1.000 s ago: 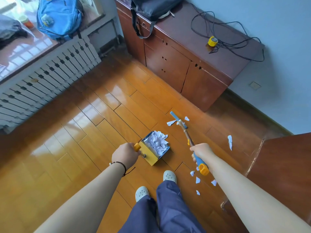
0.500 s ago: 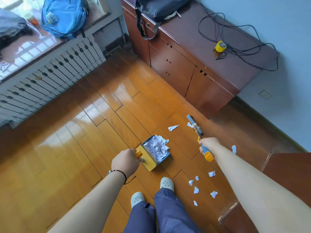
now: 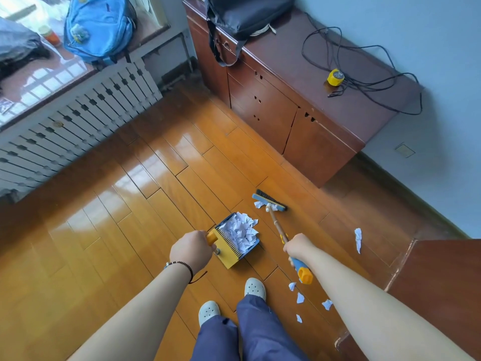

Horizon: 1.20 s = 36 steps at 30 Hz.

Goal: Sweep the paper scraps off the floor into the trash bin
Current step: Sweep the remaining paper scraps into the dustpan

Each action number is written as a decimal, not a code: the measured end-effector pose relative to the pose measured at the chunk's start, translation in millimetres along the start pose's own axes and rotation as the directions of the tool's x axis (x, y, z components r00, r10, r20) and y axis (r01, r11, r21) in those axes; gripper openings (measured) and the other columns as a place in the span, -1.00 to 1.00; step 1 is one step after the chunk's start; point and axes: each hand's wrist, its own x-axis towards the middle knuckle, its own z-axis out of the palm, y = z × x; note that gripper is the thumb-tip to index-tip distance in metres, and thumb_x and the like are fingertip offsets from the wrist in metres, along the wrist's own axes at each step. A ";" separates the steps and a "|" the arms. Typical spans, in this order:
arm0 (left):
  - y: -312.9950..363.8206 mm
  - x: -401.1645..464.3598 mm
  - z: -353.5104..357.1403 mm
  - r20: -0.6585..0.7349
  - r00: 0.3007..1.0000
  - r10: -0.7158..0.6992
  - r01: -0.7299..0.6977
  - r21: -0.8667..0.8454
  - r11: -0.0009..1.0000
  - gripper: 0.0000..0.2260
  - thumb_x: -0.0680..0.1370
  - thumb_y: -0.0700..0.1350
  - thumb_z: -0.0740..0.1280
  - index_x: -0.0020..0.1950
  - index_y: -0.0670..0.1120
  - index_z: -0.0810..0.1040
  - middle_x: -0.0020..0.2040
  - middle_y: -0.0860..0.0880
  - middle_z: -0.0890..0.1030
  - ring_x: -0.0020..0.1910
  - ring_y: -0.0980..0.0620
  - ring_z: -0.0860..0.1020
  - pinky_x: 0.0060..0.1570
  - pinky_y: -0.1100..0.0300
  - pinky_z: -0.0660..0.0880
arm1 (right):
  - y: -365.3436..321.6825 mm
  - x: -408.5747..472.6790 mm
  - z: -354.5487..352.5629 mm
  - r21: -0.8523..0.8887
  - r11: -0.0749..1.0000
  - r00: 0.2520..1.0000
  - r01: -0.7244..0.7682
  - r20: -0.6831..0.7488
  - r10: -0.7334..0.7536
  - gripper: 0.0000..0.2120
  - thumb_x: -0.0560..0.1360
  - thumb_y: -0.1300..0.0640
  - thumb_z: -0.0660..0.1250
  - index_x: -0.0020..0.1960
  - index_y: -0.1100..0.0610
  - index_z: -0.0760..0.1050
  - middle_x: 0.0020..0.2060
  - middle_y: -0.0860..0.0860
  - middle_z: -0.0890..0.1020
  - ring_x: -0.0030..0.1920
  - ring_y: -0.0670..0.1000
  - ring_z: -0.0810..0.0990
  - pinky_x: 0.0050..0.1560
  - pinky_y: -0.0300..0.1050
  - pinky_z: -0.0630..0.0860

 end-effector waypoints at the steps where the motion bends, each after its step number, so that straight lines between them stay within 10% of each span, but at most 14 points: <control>1: -0.1 -0.6 0.4 0.003 1.000 0.000 0.000 0.000 1.000 -0.81 0.60 0.14 0.34 -0.05 0.04 0.55 -0.25 0.07 0.58 -0.26 0.03 0.59 -0.25 0.15 0.62 | 2.8 -1.5 0.2 -0.010 1.000 1.000 0.001 -0.004 -0.001 -0.78 0.56 0.23 0.24 0.19 0.25 0.45 -0.15 0.18 0.56 -0.27 0.15 0.54 -0.24 -0.05 0.59; 14: -2.0 -12.7 3.4 -0.013 1.000 0.003 -0.003 -0.006 1.000 -0.80 0.61 0.15 0.33 -0.05 0.03 0.54 -0.23 0.07 0.58 -0.25 0.04 0.59 -0.27 0.17 0.60 | 29.5 -21.1 3.1 -0.099 0.995 1.000 0.016 0.006 -0.015 -0.82 0.58 0.19 0.26 0.15 0.23 0.46 -0.13 0.16 0.58 -0.19 0.12 0.60 -0.06 -0.02 0.65; 27: -1.1 -17.5 5.9 -0.019 1.000 0.020 -0.020 -0.017 1.000 -0.83 0.62 0.11 0.31 0.00 0.03 0.56 -0.20 0.06 0.60 -0.21 0.03 0.61 -0.21 0.15 0.63 | 66.7 -50.8 15.3 -0.158 0.987 0.994 -0.004 0.104 0.020 -0.88 0.56 0.23 0.27 -0.16 0.18 0.44 -0.35 0.09 0.51 -0.44 0.01 0.50 -0.59 -0.32 0.40; 36: -8.3 -20.8 6.5 -0.011 1.000 0.026 -0.026 -0.019 0.999 -0.81 0.61 0.12 0.33 -0.01 0.02 0.56 -0.19 0.04 0.60 -0.21 0.03 0.60 -0.22 0.15 0.62 | 67.2 -86.5 -8.3 -0.022 1.000 0.991 -0.010 0.130 0.012 -0.78 0.57 0.21 0.26 0.15 0.31 0.52 -0.28 0.17 0.51 -0.48 0.02 0.45 -0.56 -0.28 0.42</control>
